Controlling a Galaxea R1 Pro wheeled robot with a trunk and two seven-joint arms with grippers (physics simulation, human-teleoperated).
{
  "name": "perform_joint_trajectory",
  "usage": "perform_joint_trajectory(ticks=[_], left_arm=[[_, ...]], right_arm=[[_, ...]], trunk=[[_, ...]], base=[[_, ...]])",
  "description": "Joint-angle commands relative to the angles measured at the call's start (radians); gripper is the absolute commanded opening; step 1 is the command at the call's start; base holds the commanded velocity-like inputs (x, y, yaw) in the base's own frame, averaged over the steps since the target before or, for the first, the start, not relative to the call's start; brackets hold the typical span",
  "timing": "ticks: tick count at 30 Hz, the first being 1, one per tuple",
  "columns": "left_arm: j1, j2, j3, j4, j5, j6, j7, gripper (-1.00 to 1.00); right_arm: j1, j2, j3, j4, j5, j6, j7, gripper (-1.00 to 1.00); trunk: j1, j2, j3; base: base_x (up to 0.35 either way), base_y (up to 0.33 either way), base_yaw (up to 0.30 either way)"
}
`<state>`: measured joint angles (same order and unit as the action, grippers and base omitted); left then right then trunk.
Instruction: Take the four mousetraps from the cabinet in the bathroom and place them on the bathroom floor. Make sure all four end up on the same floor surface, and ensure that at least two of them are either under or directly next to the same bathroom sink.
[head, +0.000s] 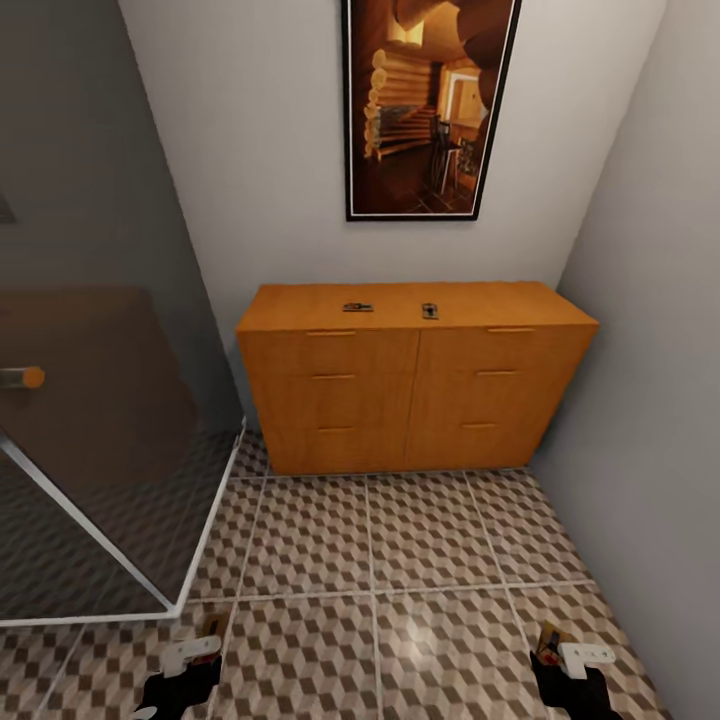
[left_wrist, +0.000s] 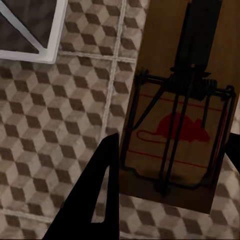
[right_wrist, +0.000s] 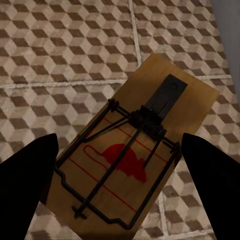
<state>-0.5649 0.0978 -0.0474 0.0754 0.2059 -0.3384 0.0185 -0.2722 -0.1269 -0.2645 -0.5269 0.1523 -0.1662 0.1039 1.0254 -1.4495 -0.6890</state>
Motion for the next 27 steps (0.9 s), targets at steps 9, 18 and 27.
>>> perform_joint_trajectory(ticks=[9, 18, 27], left_arm=[[-0.002, 0.000, -0.005, 0.004, 0.001, -0.007, 0.006, -1.00], [-0.002, 0.000, -0.005, 0.004, 0.001, -0.007, 0.006, -1.00], [-0.002, 0.000, -0.005, 0.004, 0.001, -0.007, 0.006, -1.00]], right_arm=[[0.000, 0.001, -0.009, 0.001, 0.010, -0.004, 0.008, -1.00], [0.000, 0.001, -0.009, 0.002, 0.010, -0.004, 0.008, -1.00], [0.000, 0.002, -0.008, 0.002, 0.010, -0.004, -0.006, -1.00]], trunk=[[0.000, 0.000, -0.009], [0.000, 0.000, -0.018], [0.000, 0.000, -0.026]], base=[[-0.115, -0.105, 0.229], [-0.004, -0.004, 0.229], [0.000, 0.000, 0.229]])
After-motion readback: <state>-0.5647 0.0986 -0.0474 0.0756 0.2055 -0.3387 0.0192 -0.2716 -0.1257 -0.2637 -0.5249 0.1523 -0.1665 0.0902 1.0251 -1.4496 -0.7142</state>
